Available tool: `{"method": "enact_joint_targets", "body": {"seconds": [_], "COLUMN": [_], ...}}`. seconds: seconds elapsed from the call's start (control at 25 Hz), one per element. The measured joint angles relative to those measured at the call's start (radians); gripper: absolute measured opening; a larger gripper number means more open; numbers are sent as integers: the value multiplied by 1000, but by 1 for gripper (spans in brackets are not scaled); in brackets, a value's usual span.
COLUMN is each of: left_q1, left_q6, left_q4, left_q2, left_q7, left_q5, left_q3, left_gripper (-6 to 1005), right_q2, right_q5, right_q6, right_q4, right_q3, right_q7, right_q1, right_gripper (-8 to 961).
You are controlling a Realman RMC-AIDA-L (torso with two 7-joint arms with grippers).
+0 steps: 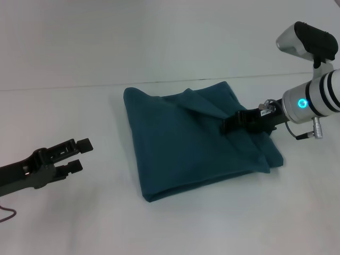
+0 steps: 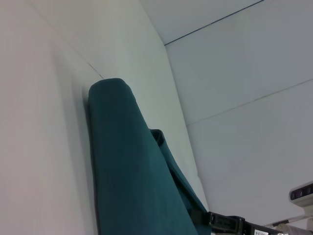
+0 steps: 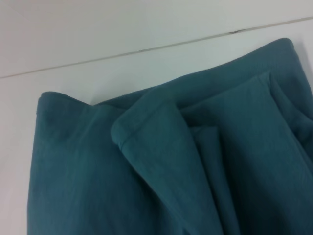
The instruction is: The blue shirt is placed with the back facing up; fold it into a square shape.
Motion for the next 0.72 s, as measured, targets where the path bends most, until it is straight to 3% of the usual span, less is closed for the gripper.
{"method": "enact_joint_targets", "body": {"seconds": [0.12, 0.36, 0.72], "left_q1": [0, 2, 0], "left_q6": [-1, -11, -11], "left_q4": [0, -2, -2], "left_q2": [-1, -1, -1], "left_q7": [0, -1, -1], "left_q5": [0, 0, 0], "left_q3": [0, -4, -12], "left_gripper": [961, 960, 960], "right_q2": [2, 17, 20], "right_q5": [1, -3, -5], "right_q6": [9, 41, 68], "right_q4": [1, 15, 48], "right_q3": [1, -4, -5], "right_q7": [-2, -2, -6], "right_q1": [1, 3, 3], "right_gripper": [603, 604, 591]}}
